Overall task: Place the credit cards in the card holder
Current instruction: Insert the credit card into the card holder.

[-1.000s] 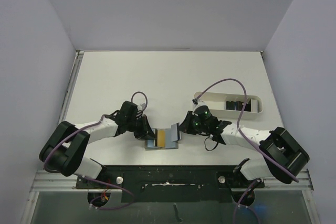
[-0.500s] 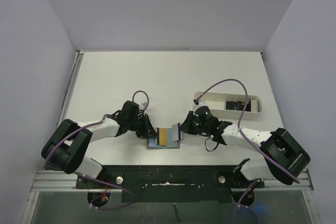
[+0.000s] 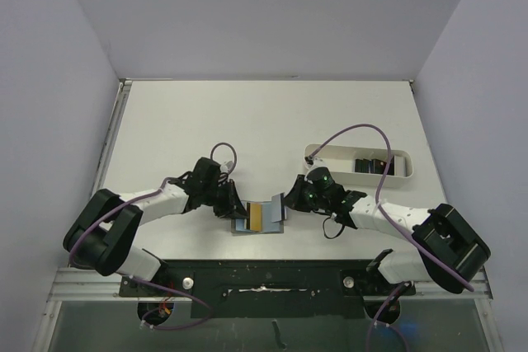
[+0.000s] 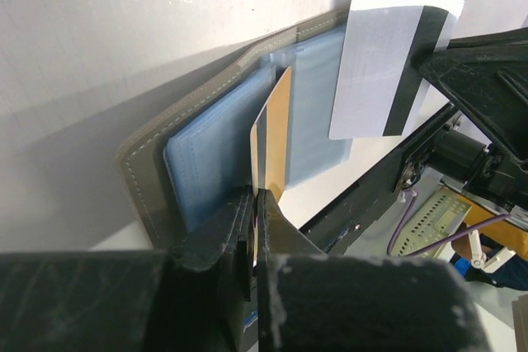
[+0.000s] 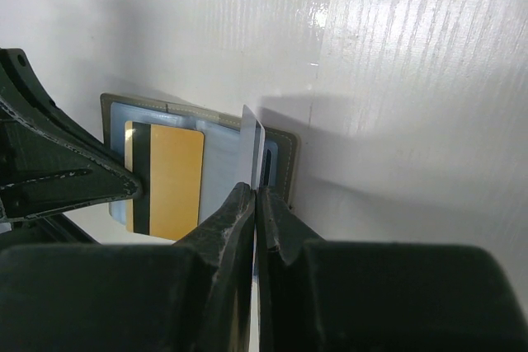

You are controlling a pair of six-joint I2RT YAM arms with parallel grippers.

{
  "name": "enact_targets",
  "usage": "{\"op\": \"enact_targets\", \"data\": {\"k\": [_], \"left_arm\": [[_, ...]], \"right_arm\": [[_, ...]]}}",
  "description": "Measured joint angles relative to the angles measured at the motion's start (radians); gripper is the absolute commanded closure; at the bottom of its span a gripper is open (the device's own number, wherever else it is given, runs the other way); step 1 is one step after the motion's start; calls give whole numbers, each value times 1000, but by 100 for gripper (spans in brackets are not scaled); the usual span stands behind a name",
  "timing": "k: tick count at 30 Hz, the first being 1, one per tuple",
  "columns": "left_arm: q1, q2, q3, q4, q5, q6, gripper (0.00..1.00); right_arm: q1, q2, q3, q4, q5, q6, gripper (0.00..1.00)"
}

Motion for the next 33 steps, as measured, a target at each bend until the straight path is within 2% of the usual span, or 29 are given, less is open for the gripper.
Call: {"op": "enact_targets", "data": {"k": [16,33], "left_arm": [[-37,68,33,-7,31,3,100],[-60,69,31,53,-61,-71,100]], "right_arm": [[0,-21,-20,-2,7,0,100],[0,-66,-43,-9,2,16,100]]}}
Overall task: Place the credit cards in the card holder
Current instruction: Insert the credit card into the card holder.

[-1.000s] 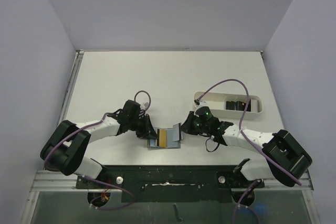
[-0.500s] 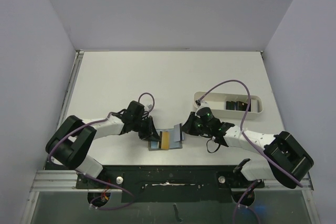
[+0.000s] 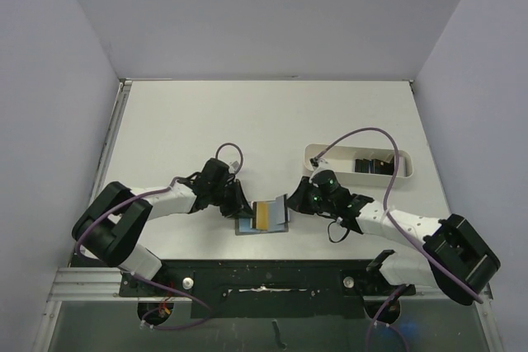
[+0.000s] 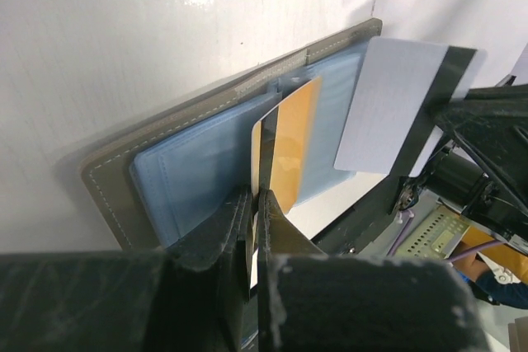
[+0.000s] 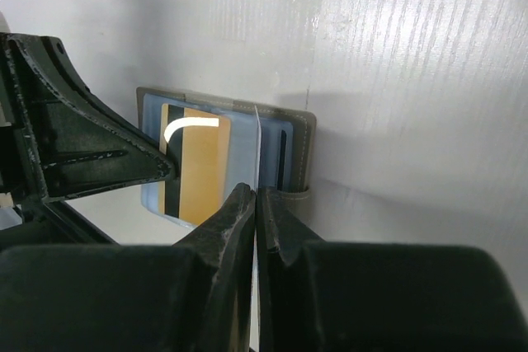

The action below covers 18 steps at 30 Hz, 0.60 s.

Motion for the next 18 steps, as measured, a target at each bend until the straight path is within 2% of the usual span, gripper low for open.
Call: {"op": "enact_targets", "data": {"k": [7,11,18], "left_arm": [[-12,7,-4,47,-14,-17,100],[-21,22,-5,77,-15,-26,100],[-53,56,-5,158,-15,-51,100]], "right_arm": [[-23,-110,-3,-77,-8,-15,100],[-77,-152,-65,-64,-45,-17,100],[-99,-111,-111,-3,-117,-20,100]]}}
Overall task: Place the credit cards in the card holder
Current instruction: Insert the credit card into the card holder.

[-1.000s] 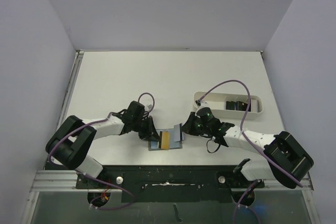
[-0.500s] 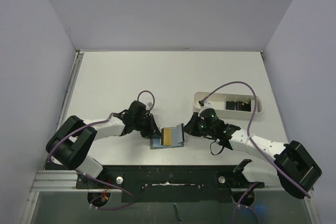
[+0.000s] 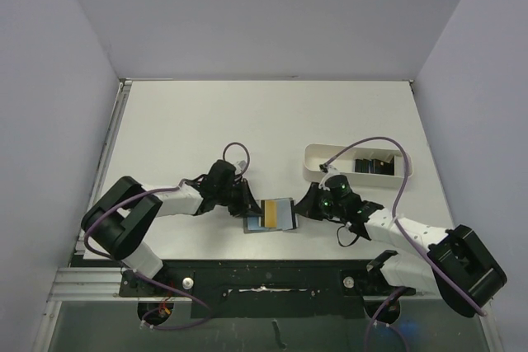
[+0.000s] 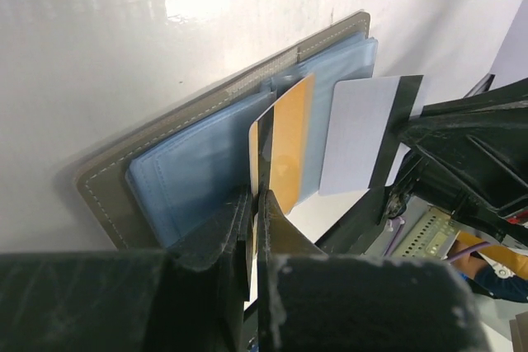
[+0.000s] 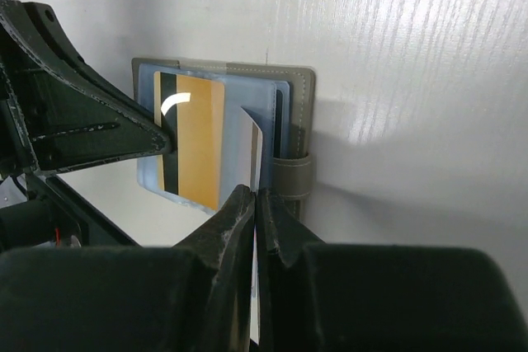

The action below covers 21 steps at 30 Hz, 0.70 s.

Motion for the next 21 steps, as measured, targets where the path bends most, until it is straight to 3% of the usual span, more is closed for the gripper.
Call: {"op": "enact_targets", "data": {"k": [15,21], "left_arm": [[-78,45,14,100,-71,-87,100],[-83,55,19,109,-78,-87,100]], "right_arm": [[-1,-4,-78,108,-23,48,100],[0,-147,40,-181,85,-11,100]]}}
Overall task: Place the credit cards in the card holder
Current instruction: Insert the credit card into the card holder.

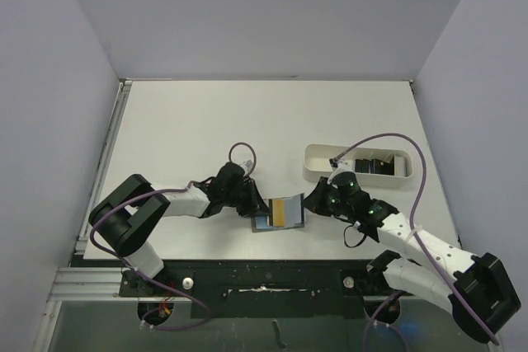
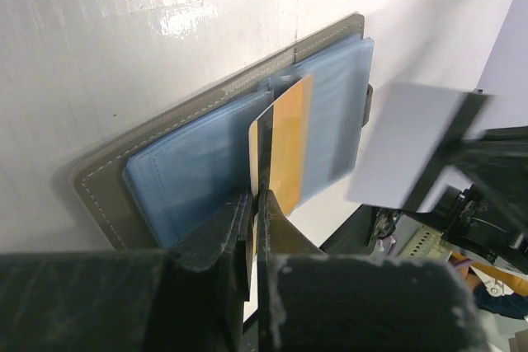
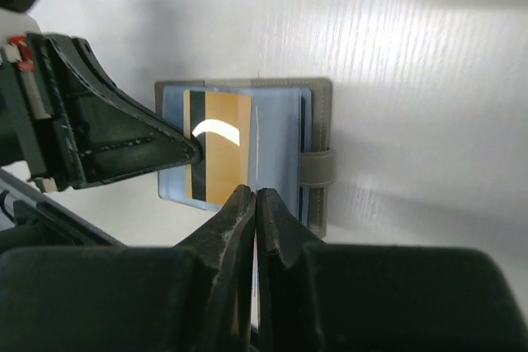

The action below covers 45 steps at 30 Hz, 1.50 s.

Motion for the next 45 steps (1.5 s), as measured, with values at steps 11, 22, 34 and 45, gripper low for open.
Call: {"op": "enact_targets", "data": {"k": [11,22,34,45], "left_arm": [[-1,1,6,-1,-3,2,100],[-3,1,6,5,-2,-5,100],[-47,55,8,124,-20,-79,85],[-61,3,31,26,-110,-61,62]], "right_arm": [[2,35,193,-355,193,-113,100],[59,203,236,-327,245,-127,100],[101,195,216,-256,252,-90,100],[126,195,205,-248,248,-67,100]]}}
